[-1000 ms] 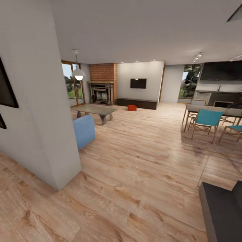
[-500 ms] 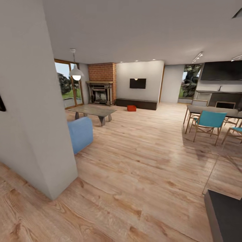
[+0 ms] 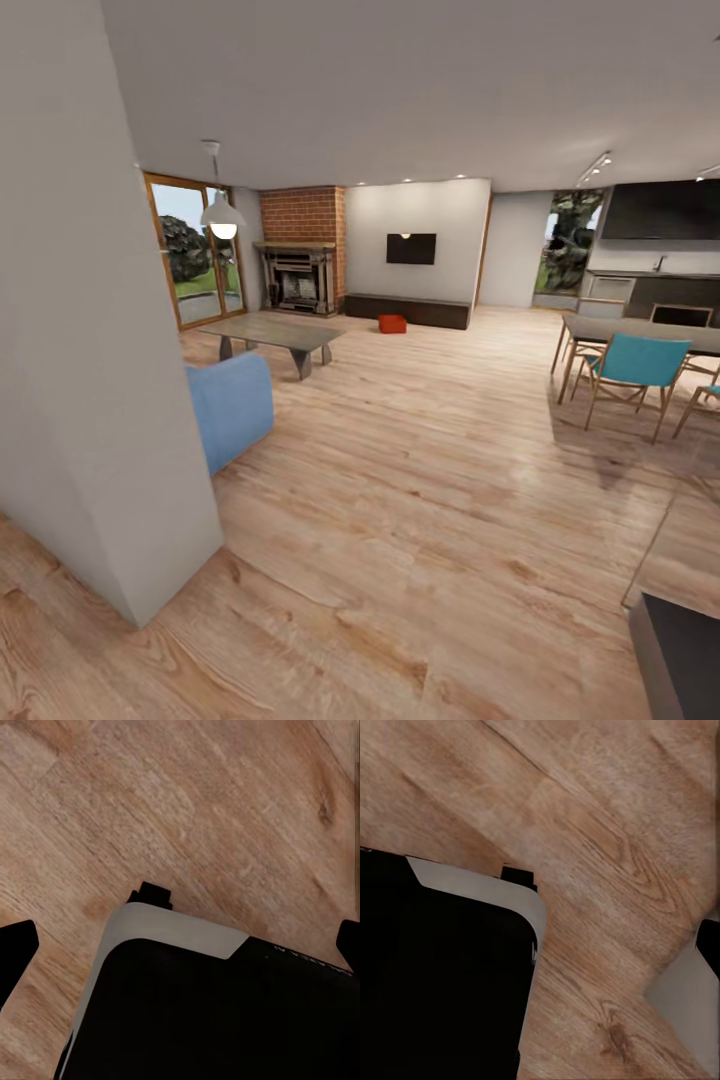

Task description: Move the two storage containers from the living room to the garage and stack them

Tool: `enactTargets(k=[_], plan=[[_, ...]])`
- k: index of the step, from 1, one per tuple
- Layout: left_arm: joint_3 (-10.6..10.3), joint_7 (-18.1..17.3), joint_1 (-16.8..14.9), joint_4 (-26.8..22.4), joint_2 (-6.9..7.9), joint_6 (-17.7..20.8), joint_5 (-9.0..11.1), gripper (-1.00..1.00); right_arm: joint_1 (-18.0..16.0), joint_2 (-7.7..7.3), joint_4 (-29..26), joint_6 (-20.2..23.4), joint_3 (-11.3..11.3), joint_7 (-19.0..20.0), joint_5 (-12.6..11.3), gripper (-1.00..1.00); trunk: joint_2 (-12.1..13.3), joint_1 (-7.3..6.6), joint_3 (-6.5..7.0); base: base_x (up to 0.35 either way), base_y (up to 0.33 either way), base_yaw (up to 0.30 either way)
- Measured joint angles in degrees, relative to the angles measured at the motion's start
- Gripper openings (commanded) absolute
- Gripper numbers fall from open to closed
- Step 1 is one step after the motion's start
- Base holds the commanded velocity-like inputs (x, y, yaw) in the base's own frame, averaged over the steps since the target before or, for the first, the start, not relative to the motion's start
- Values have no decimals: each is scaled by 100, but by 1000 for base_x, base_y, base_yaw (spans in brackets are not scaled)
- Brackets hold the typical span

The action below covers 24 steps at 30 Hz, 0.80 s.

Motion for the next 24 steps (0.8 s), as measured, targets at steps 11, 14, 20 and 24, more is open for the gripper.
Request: enactTargets(k=[11, 14, 20, 24], plan=[[-5, 0, 0, 0, -18, 7, -3, 100, -2, 12, 0, 3, -58, -64, -37, 100, 0, 0, 0, 325, 0, 0], [-5, 0, 0, 0, -18, 8, -3, 100, -2, 16, 0, 3, -82, -68, -49, 100, 0, 0, 0, 325, 0, 0], [-3, 0, 0, 0, -18, 9, -3, 100, -1, 21, 0, 2, -99, -70, -62, 100, 0, 0, 0, 325, 0, 0], [0, 0, 0, 0, -18, 2, 0, 100, 2, 13, 0, -2, -100, -63, -64, 100, 0, 0, 0, 325, 0, 0]])
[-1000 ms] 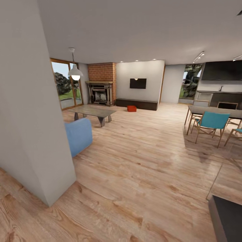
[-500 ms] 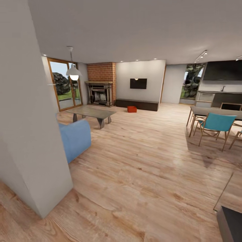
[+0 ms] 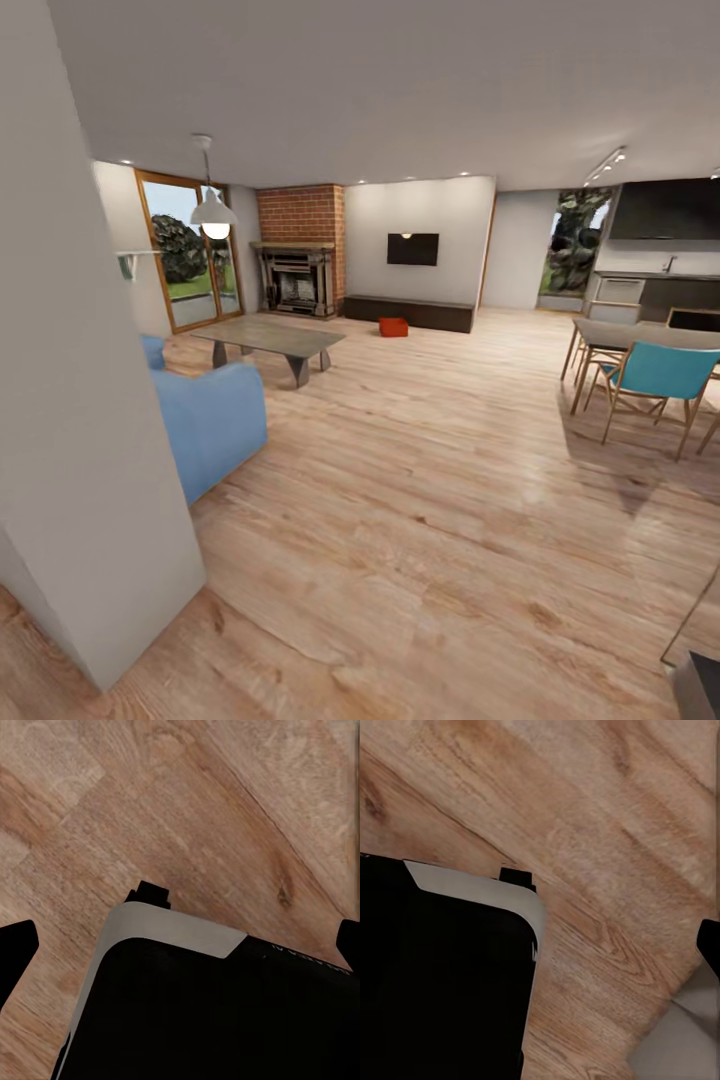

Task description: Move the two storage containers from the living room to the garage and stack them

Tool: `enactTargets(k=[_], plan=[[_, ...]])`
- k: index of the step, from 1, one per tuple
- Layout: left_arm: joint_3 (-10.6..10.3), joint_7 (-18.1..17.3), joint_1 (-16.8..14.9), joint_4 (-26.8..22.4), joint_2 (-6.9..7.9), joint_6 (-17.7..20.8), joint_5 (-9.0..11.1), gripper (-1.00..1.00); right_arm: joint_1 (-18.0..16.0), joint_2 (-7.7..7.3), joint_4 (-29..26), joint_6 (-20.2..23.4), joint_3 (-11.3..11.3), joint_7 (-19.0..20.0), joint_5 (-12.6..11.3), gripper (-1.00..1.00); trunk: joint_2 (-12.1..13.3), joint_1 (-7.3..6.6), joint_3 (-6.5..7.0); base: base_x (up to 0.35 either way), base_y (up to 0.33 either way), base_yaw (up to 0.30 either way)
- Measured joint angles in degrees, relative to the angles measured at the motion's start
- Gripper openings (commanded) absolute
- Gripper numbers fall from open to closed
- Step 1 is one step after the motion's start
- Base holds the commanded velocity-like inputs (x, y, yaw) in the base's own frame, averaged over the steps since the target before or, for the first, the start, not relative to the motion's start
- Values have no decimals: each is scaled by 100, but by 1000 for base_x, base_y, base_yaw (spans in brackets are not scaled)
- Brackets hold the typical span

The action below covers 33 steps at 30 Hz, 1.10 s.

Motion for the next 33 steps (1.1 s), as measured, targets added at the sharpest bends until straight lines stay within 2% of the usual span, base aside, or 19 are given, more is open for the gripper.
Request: enactTargets(k=[8, 27, 33], plan=[[1, 0, 0, 1, 0, -3, 3, 100, -1, -5, 0, -4, -1, 9, -4, 100, 0, 0, 0, 325, 0, -34], [-6, 0, -1, 2, -9, -2, -48, 100, -2, 6, 0, 3, 83, 15, 33, 100, 0, 0, 0, 325, 0, -238], [-6, 0, -1, 2, -9, -3, -8, 100, 1, 4, 0, -4, 67, 59, 15, 100, 0, 0, 0, 325, 0, -245]])
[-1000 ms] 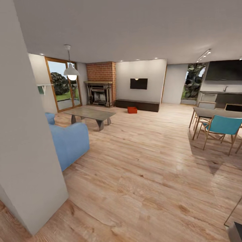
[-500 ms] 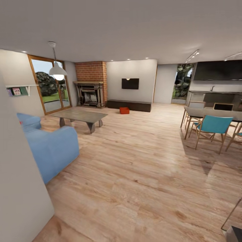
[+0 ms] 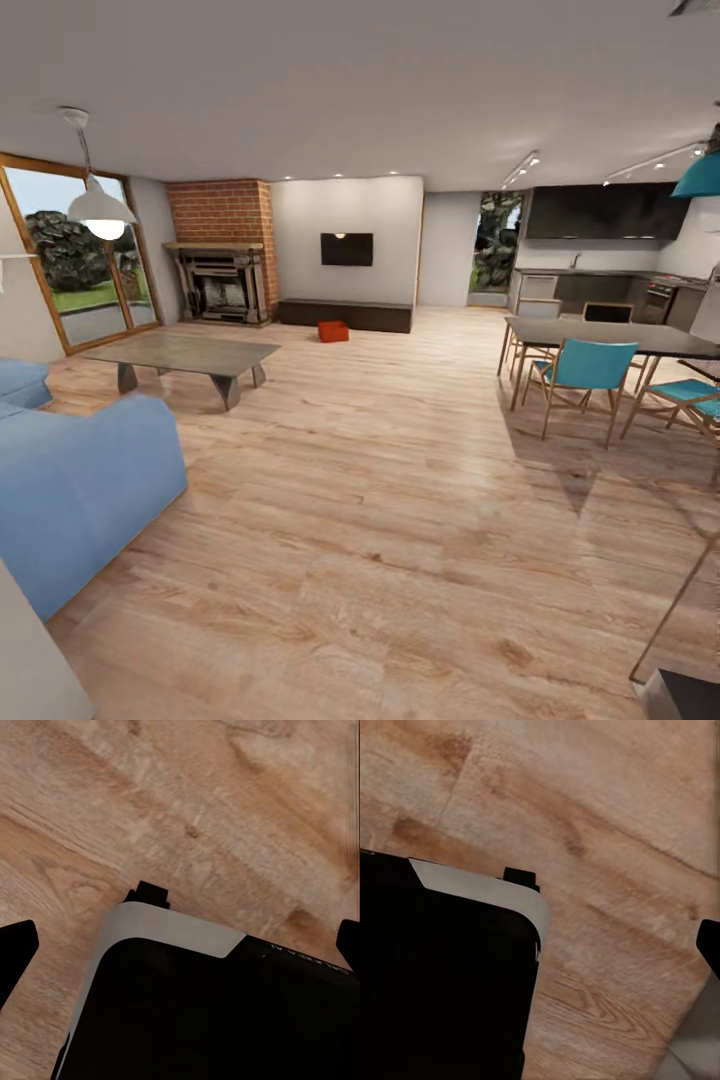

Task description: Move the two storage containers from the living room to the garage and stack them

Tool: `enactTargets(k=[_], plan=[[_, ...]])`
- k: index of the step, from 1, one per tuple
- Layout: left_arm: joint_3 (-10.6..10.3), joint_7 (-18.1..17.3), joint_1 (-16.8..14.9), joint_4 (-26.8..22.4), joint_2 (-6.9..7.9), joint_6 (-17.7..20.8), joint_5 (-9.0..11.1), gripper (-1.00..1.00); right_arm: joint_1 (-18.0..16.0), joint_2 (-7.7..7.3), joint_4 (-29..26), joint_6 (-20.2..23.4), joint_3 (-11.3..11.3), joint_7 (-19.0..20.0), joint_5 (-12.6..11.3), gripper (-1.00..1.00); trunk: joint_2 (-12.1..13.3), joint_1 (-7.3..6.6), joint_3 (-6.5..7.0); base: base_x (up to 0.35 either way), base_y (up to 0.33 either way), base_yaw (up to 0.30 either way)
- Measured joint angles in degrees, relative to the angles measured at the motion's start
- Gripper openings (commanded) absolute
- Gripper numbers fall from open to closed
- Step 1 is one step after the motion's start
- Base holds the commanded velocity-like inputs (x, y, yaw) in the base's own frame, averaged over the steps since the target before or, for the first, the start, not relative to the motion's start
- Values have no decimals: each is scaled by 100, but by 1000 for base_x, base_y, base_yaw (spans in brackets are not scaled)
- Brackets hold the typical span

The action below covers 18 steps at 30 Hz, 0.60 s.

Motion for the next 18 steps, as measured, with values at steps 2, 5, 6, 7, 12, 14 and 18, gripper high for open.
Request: enactTargets(k=[2, 5, 6, 7, 12, 14, 18], plan=[[0, 0, 0, 0, 0, 0, 1, 100, -2, 1, 0, 0, 2, 5, -3, 100, 0, 0, 0, 325, 0, -245], [-1, 0, 0, 0, 0, 0, -4, 100, 0, 2, 0, 0, 4, 10, -1, 100, 0, 0, 0, 325, 0, -245], [-1, 0, 0, 0, 0, 3, -6, 100, 0, 2, 0, 0, 6, 12, -2, 100, 0, 0, 0, 325, 0, -245], [-1, 0, 0, 0, 0, 4, -6, 100, 0, 1, 0, 0, 3, 12, -3, 100, 0, 0, 0, 325, 0, -245], [-1, 0, 1, -1, 2, 11, -5, 100, -4, 2, 0, 1, 16, 9, 10, 100, 0, 0, 0, 325, 0, -110], [-1, 0, 1, -1, 3, 13, -5, 100, -4, 3, 0, 1, 19, 7, 15, 100, 0, 0, 0, 325, 0, -26], [-1, 0, 1, -1, 5, 15, -5, 100, -3, 9, 0, 1, 21, -14, 32, 100, 0, 0, 0, 325, 0, -10]])
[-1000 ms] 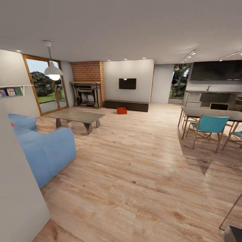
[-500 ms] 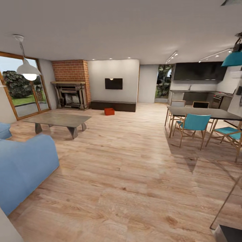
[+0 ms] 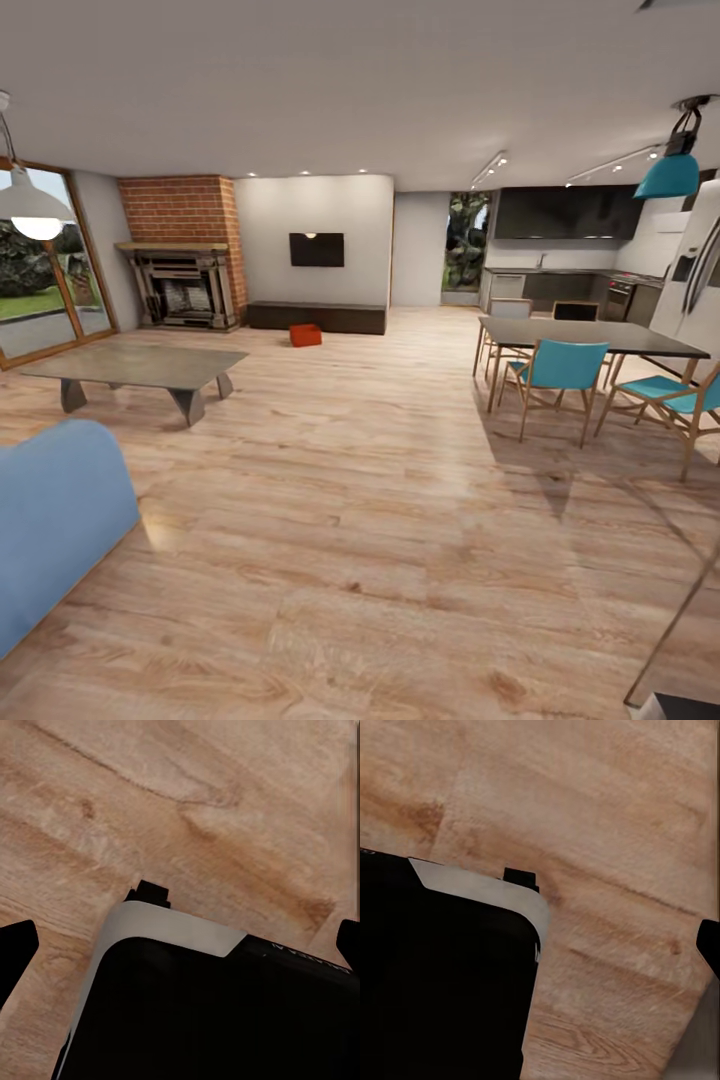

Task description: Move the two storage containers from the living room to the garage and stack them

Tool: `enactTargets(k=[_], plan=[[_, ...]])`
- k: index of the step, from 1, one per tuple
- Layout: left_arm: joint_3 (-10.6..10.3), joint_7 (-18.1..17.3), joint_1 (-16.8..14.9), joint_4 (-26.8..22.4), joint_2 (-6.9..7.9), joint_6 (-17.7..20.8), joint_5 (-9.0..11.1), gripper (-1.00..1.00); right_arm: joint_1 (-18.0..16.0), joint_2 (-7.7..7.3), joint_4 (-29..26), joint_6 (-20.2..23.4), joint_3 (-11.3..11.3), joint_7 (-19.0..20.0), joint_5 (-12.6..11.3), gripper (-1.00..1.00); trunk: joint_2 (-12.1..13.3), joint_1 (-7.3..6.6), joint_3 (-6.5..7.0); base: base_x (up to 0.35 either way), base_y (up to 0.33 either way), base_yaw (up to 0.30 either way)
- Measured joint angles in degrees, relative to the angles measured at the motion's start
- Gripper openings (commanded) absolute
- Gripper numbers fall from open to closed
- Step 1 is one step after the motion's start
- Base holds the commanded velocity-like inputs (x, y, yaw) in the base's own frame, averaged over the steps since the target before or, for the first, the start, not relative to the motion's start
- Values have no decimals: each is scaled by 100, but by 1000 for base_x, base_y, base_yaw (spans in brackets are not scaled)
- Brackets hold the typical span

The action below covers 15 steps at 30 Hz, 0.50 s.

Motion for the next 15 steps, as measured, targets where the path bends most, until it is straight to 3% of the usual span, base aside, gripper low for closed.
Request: enactTargets(k=[11, 15], plan=[[0, 0, 0, 1, 4, 16, -11, 100, 1, -26, 0, -1, -26, 19, -19, 100, 0, 0, 0, 325, 0, -1], [0, -1, 0, 1, 6, 41, -9, 100, 1, -21, 0, 2, 5, 27, -12, 100, 0, 0, 0, 325, 0, 124]])
